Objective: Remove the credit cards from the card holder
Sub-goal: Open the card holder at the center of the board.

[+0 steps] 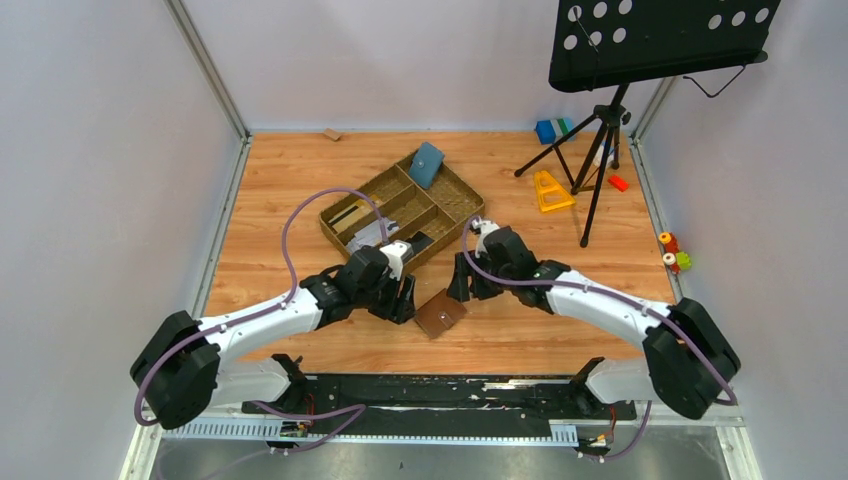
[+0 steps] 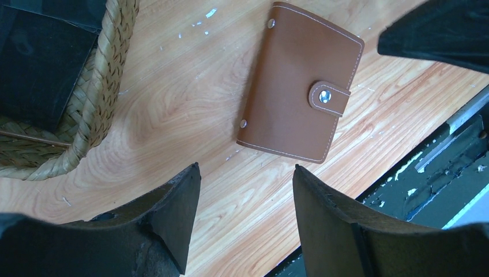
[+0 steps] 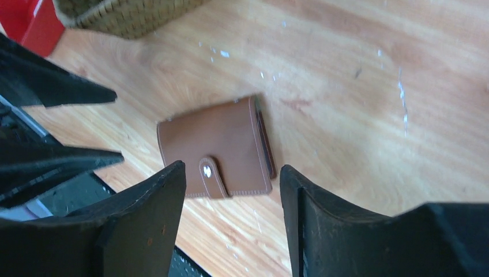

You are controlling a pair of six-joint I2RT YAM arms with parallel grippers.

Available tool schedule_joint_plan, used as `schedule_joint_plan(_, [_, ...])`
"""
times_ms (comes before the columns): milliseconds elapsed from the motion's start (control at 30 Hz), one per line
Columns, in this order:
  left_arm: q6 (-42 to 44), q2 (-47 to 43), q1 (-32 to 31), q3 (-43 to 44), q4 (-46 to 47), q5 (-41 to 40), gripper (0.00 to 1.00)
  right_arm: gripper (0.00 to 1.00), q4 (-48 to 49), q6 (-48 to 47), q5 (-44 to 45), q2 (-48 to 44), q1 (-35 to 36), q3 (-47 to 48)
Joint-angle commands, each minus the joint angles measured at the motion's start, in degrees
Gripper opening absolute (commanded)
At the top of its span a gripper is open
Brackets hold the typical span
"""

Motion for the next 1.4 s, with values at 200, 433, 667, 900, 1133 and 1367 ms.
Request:
schedule_joint_plan(200, [0.47, 0.37, -0.36, -0.90, 4.50, 0.72, 0.67, 0.59, 9.88, 8.37, -4.91, -3.90, -0.07, -12.52])
schedule_joint_plan(433, [0.41, 0.72, -0.37, -1.33, 5.39, 1.17, 0.67, 0.54, 16.50, 8.61, -7.78, 5.43, -0.08, -7.20])
schedule_joint_plan(667, [0.14, 0.82, -0.36, -1.88, 4.38, -1.33, 0.67, 0.51, 16.00, 5.92, -6.81, 8.41, -0.60, -1.76])
schedule_joint_plan(900, [-2.34, 0.73, -0.45, -3.17, 7.09, 0.73, 0.67, 0.53, 14.57, 5.61, -5.35, 1.22, -0.69, -7.19])
schedule_joint_plan(1133, [-5.00, 2.60, -0.80, -4.03, 10.49, 2.76, 0.70, 0.56, 17.36, 9.82, -6.97, -4.68, -0.61, -14.63])
schedule_joint_plan(1367, [-7.95, 5.27, -0.80, -4.95, 15.11, 4.73, 0.70, 0.55, 24.67, 13.57, -11.11, -0.92, -0.67, -17.20])
